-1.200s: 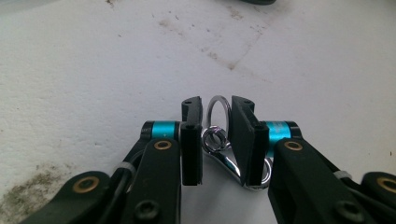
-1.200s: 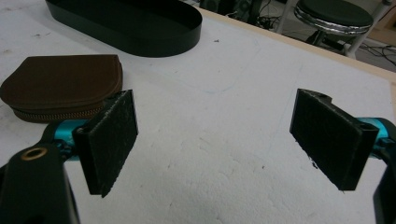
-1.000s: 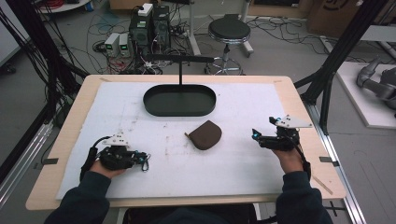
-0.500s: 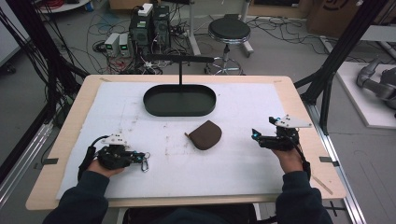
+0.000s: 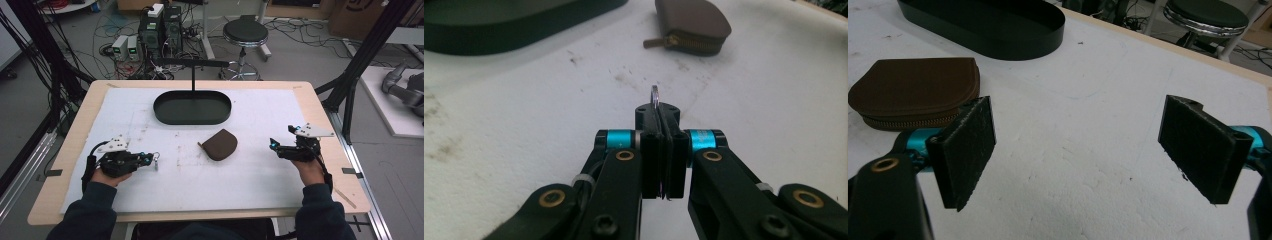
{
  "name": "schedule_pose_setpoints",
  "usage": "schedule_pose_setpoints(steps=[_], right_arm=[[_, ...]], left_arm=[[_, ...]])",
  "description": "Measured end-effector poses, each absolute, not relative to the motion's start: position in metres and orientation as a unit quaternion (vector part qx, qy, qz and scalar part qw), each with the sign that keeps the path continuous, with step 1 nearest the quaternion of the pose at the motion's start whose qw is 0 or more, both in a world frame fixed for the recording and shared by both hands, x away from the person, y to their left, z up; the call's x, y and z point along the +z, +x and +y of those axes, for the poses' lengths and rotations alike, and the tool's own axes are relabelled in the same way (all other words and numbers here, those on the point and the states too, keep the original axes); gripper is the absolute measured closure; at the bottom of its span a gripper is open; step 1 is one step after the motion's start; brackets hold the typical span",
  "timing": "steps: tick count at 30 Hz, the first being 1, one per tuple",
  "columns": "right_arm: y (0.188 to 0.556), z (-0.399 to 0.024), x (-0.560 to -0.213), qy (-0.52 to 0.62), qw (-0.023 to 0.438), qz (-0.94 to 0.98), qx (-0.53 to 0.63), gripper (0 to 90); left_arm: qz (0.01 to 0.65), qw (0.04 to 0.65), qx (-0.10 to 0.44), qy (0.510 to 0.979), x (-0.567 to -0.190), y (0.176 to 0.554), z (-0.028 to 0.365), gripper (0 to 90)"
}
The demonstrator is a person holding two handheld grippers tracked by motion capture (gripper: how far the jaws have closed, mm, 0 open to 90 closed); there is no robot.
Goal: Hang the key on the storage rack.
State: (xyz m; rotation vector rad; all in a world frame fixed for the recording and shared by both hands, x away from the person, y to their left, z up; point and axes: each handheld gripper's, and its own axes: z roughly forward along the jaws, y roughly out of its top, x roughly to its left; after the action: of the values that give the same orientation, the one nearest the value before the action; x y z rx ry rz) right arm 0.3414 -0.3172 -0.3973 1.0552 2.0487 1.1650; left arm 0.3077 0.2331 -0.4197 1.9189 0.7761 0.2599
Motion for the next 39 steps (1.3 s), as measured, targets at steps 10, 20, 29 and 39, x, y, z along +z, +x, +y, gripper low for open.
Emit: schedule_pose_setpoints(steps=[10, 20, 29, 39], right_arm=[[0.341, -0.317, -0.398, 0.394, 0.277, 0.762, 0.433, 15.4], [0.345, -0.316, -0.4, 0.396, 0.272, 0.761, 0.435, 15.4], [0.345, -0.314, -0.401, 0.392, 0.269, 0.767, 0.43, 15.4], [0.343, -0.317, -0.401, 0.398, 0.271, 0.76, 0.437, 15.4]], left_arm=[[0.327, 0.539, 0.16, 0.76, -0.404, 0.32, 0.236, 88.1], [0.31, 0.537, 0.202, 0.758, -0.359, 0.366, 0.228, 88.1], [0.312, 0.551, 0.222, 0.742, -0.322, 0.432, 0.221, 88.2], [0.326, 0.548, 0.217, 0.739, -0.312, 0.484, 0.216, 88.1]])
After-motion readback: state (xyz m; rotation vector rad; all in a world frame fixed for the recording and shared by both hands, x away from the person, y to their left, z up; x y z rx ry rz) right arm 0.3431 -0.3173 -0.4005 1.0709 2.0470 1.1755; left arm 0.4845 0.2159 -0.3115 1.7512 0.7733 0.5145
